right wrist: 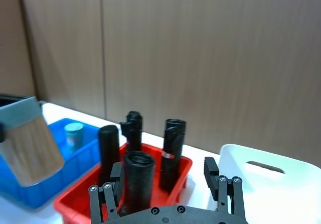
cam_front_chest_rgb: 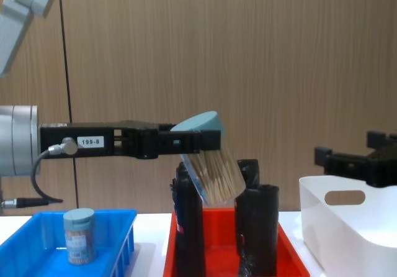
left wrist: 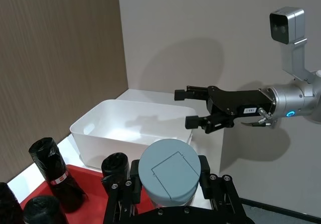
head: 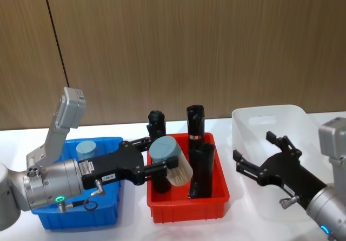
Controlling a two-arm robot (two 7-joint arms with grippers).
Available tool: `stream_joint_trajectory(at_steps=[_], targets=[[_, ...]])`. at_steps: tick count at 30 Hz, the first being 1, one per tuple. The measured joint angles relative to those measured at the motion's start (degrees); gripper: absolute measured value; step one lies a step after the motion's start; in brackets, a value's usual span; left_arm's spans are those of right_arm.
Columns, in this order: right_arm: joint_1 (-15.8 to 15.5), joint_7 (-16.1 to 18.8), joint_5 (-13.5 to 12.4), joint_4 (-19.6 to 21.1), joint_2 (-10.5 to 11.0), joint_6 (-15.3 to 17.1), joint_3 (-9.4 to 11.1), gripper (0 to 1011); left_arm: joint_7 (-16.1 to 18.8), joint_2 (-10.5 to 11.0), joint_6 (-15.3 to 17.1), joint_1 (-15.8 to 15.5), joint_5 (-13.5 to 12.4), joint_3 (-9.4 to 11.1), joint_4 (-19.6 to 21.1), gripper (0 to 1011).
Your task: Pick the cotton swabs from the blue box and place them into the white box.
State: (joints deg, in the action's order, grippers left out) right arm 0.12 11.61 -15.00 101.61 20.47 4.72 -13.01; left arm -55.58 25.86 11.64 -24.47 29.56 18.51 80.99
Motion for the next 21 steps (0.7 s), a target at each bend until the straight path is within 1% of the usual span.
stream_joint_trajectory(at_steps=[2,4,7,10,11,14,15,16,17,18,19,21], targets=[[0.31,1.62,0.01,0.07,0.24,0.66,-0.02,1001,-0.06,-0.01,-0.02,-0.01,0.02,0.01,-0.02,665],[0.79,4.09,-0.02,0.12,0.54,1.69,-0.05,1001,-0.12,-0.01,-0.04,-0.02,0.02,0.03,-0.04,665],[1.17,5.85,-0.08,0.13,0.74,2.49,-0.07,1001,-0.18,-0.01,-0.07,-0.04,0.03,0.04,-0.07,665],[1.84,8.60,-0.24,0.13,1.03,3.57,-0.09,1001,-0.21,-0.02,-0.08,-0.05,0.03,0.05,-0.08,665],[2.18,10.10,-0.41,0.09,1.16,4.18,-0.12,1001,-0.22,-0.02,-0.08,-0.06,0.03,0.05,-0.09,665],[2.81,12.16,-0.50,-0.07,1.36,5.01,-0.15,1001,-0.25,-0.02,-0.09,-0.08,0.03,0.05,-0.11,665],[3.24,13.72,-0.55,-0.22,1.47,5.67,-0.18,1001,-0.26,-0.02,-0.09,-0.08,0.03,0.05,-0.12,665],[3.24,13.72,-0.55,-0.22,1.47,5.67,-0.18,1001,-0.26,-0.02,-0.09,-0.09,0.03,0.05,-0.12,665],[3.77,15.14,-0.64,-0.41,1.59,6.29,-0.21,1001,-0.28,-0.02,-0.09,-0.09,0.03,0.05,-0.12,665],[4.02,15.81,-0.69,-0.51,1.63,6.56,-0.22,1001,-0.28,-0.02,-0.09,-0.09,0.03,0.05,-0.12,665],[4.63,17.49,-0.83,-0.74,1.72,7.27,-0.25,1001,-0.28,-0.02,-0.09,-0.09,0.03,0.05,-0.12,665],[5.10,18.92,-0.88,-0.94,1.76,7.89,-0.28,1001,-0.30,-0.02,-0.09,-0.09,0.03,0.05,-0.12,665]])
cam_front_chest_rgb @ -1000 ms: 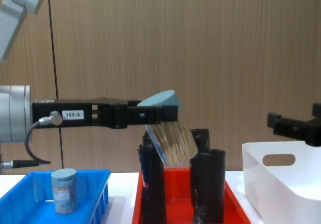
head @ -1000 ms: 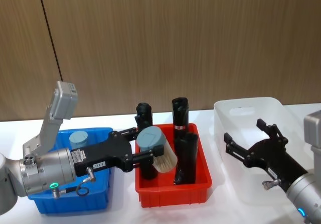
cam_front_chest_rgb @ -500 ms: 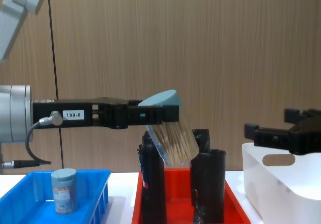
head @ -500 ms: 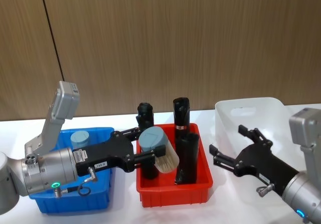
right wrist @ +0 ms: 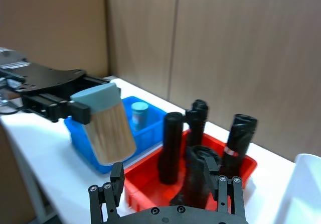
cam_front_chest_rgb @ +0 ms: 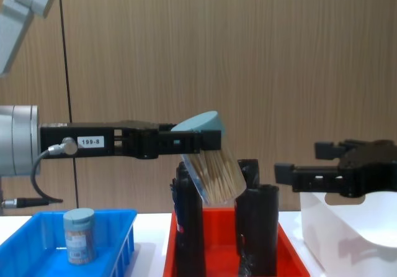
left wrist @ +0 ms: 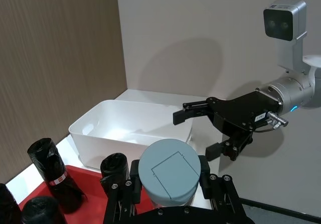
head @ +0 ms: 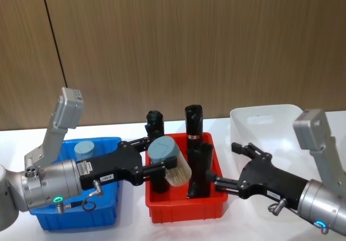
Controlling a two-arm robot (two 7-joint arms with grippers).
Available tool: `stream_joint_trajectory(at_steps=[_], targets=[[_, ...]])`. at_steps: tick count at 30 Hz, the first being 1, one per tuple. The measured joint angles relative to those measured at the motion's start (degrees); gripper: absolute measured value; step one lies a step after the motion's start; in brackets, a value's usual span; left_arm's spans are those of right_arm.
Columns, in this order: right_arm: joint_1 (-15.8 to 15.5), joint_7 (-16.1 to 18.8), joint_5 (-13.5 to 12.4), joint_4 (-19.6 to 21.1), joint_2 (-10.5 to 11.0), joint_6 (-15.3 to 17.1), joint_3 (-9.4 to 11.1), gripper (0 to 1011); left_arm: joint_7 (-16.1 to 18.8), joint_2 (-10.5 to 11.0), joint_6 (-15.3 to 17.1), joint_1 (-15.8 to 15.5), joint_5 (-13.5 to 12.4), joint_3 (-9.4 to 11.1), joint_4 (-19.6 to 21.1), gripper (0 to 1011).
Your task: Pick the cotton swabs from the blue box and place them into the white box.
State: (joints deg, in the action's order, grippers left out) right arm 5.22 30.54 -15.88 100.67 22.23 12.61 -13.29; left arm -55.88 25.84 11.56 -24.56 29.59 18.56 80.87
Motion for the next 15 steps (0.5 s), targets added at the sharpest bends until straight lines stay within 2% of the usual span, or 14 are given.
stream_joint_trajectory(at_steps=[7,15], targets=[[3.64,7.64,-0.02,-1.84,-0.03,3.59,-0.41,1001,-0.04,0.00,0.00,0.00,-0.01,0.00,0.00,665],[7.39,13.34,0.70,-3.99,-0.79,7.39,-1.15,1001,-0.05,0.00,0.01,0.00,-0.01,0.00,0.00,665]])
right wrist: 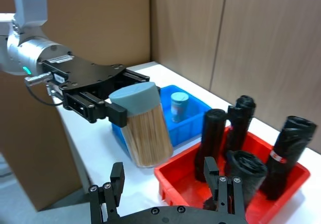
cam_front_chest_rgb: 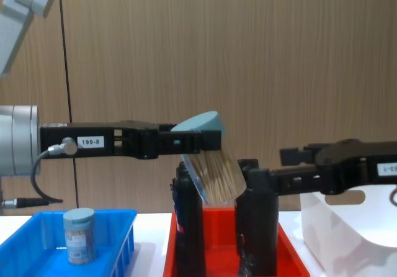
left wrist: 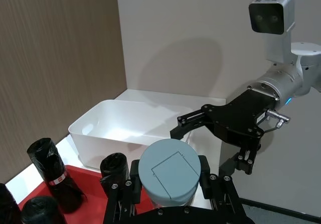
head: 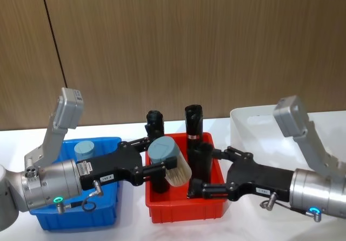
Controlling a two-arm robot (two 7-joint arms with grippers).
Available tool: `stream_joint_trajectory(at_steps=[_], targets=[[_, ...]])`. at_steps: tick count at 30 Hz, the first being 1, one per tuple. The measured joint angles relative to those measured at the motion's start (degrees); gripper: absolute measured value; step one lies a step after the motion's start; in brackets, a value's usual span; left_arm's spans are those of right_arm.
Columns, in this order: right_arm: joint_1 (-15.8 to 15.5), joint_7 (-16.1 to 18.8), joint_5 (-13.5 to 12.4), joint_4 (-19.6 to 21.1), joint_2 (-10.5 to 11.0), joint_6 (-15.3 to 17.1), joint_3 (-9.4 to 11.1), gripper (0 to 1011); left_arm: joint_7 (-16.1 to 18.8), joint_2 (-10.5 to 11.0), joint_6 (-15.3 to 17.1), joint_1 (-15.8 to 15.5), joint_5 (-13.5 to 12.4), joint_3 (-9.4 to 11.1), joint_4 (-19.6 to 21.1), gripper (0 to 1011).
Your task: Pick the cotton swabs from the blue box and place them into the white box.
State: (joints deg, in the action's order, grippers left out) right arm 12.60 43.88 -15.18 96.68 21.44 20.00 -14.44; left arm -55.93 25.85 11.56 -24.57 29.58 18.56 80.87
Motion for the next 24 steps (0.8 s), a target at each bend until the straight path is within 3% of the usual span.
stream_joint_trajectory(at_steps=[12,24], targets=[[4.78,5.32,1.55,-3.39,-1.75,4.28,-1.68,1001,0.00,0.00,0.00,0.00,0.00,0.00,0.00,665],[7.69,7.41,2.80,-6.00,-3.28,5.43,-3.29,1001,0.01,0.00,0.00,0.00,0.00,0.00,0.00,665]])
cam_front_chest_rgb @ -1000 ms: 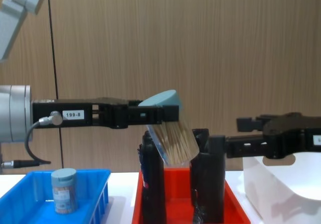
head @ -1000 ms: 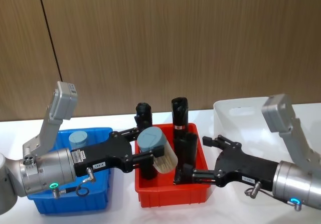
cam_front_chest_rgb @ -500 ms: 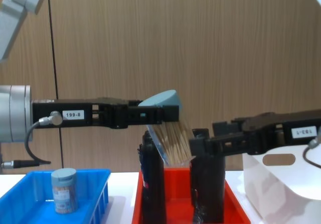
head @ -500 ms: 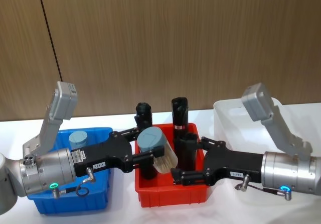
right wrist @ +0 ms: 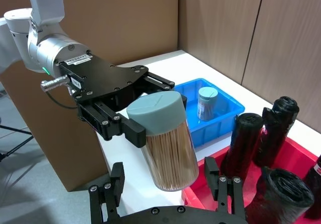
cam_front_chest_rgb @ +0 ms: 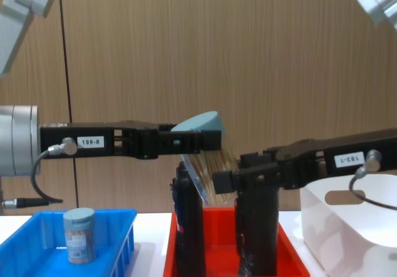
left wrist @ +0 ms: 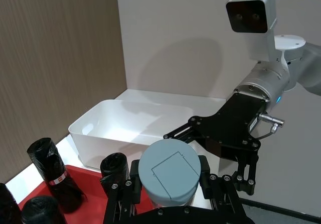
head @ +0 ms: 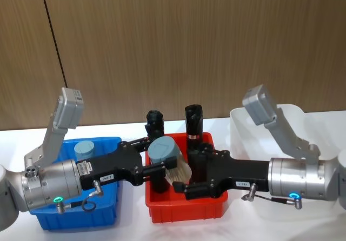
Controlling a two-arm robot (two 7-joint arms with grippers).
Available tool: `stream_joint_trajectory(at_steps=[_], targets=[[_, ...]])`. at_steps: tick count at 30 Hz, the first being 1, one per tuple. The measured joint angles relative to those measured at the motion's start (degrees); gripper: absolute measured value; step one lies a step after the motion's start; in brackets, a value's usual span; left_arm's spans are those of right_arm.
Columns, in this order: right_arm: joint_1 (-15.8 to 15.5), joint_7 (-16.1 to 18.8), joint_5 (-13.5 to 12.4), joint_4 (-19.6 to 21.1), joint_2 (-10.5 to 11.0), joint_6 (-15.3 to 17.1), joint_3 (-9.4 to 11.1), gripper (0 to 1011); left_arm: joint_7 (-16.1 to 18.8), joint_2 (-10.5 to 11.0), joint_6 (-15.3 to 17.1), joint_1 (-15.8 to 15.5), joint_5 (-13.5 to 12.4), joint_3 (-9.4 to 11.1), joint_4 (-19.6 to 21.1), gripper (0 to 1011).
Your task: Pick the cotton swabs from the blue box and place them into the white box.
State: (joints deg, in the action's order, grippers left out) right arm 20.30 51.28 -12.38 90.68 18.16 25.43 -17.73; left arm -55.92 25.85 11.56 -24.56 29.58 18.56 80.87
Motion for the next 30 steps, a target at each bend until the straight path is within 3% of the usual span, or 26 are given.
stream_joint_trajectory(at_steps=[30], targets=[[3.06,0.07,0.87,-5.05,-1.82,-1.71,-2.77,1000,0.00,0.00,0.00,0.00,0.00,0.00,0.00,665]])
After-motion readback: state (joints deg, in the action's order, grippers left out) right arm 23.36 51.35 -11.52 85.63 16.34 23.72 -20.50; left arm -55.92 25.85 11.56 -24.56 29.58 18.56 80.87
